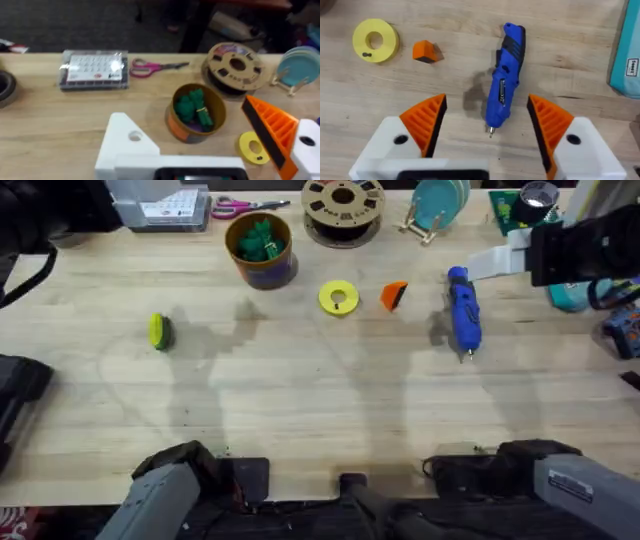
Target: Pick up the gripper from the table and insert it into the empty holder that is missing its gripper. Then pick up a screw, insert it into the mounting hole, and use the screwdriver to tighten it. Finally, clean up the table by picking up the vegetable and placing it into the bucket.
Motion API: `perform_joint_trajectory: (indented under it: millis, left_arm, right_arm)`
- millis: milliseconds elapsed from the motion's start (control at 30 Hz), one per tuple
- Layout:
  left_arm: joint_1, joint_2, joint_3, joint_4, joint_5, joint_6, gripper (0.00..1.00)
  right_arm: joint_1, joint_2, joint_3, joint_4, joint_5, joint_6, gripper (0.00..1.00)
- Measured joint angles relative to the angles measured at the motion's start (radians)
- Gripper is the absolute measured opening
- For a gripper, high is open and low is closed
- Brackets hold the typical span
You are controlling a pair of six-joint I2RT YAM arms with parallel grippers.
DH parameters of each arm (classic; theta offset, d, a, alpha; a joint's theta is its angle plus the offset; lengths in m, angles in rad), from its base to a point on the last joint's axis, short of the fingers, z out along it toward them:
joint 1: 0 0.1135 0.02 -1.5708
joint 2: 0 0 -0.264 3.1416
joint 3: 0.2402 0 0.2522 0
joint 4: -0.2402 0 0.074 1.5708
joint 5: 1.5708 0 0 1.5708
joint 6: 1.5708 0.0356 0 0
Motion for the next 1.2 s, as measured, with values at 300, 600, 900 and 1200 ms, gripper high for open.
perform_joint_trajectory:
  millis: [300,600,900,1200]
  left_arm:
    - [0.0,0.001,0.0,0.011,0.038,0.005,0.986]
    - [-0.052,0.028,0.0,-0.043,0.034,0.09,0.985]
    - [-0.22,-0.002,-0.01,-0.042,-0.084,0.12,0.985]
    - [-0.255,-0.189,-0.211,0.072,-0.129,0.124,0.985]
  right_arm:
    - [0.0,0.0,0.0,0.0,0.0,0.0,0.998]
    - [0.0,0.0,0.0,-0.001,0.0,0.0,0.998]
    - [0.0,0.0,0.0,-0.001,0.0,0.0,0.998]
    - [0.0,0.0,0.0,-0.001,0.0,0.0,0.998]
